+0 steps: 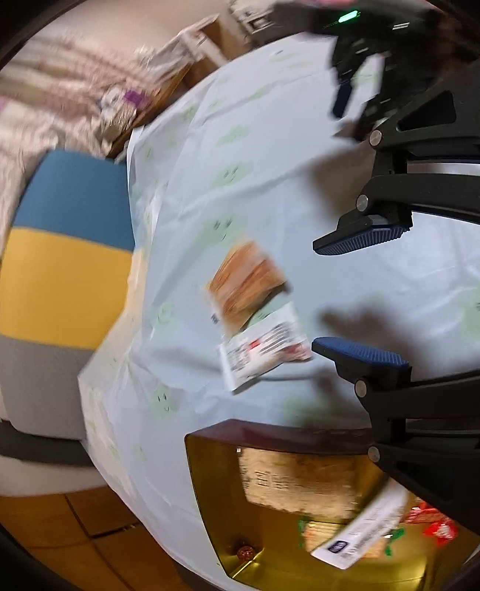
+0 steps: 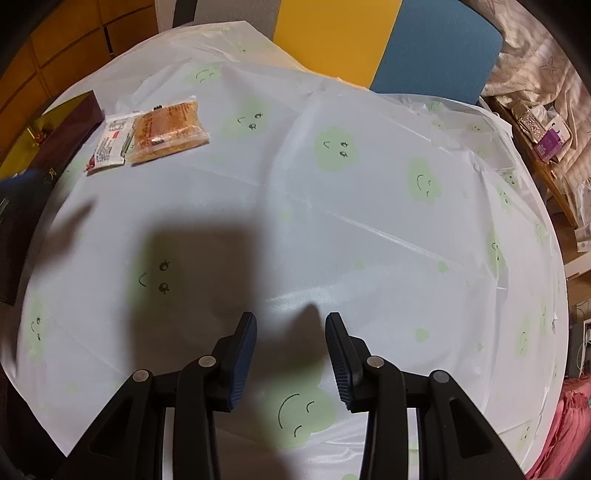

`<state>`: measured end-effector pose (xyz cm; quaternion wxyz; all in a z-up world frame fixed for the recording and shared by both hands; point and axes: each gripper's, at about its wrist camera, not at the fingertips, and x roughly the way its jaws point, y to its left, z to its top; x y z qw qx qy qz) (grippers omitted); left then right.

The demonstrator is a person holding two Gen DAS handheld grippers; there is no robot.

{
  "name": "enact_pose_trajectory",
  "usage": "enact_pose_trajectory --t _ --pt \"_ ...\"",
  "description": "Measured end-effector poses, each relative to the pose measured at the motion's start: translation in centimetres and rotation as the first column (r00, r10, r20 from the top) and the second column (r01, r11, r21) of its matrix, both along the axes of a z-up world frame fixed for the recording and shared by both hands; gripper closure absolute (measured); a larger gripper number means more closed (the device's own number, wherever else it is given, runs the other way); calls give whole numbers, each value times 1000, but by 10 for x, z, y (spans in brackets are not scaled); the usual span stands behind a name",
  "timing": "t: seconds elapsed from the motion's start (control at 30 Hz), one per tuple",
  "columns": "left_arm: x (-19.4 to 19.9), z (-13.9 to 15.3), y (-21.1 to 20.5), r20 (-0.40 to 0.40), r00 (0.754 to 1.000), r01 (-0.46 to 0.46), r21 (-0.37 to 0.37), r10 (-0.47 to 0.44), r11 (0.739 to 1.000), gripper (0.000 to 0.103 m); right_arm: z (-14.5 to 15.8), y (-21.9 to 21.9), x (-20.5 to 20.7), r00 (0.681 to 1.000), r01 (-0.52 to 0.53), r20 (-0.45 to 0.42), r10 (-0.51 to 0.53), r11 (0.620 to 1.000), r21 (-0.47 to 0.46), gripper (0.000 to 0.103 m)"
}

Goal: Organize snacks
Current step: 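Grasp the white-and-red biscuit packet with the left tool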

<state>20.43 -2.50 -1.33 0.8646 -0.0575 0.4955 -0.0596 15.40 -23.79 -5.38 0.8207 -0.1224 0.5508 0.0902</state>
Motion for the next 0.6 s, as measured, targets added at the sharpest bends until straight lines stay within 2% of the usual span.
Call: enact_pose_trajectory --t 0.1,0.37,0.6 --pt "26 -9 4 -37 998 -49 39 50 998 57 4 0 -1 1000 -2 10 2 1000 13 64" --pt "70 -35 10 -104 989 -89 119 101 989 57 12 -1 -2 999 -9 34 7 998 55 64" --pt "82 -49 3 -91 991 -83 186 101 979 57 15 -3 0 999 -10 43 7 997 71 64"
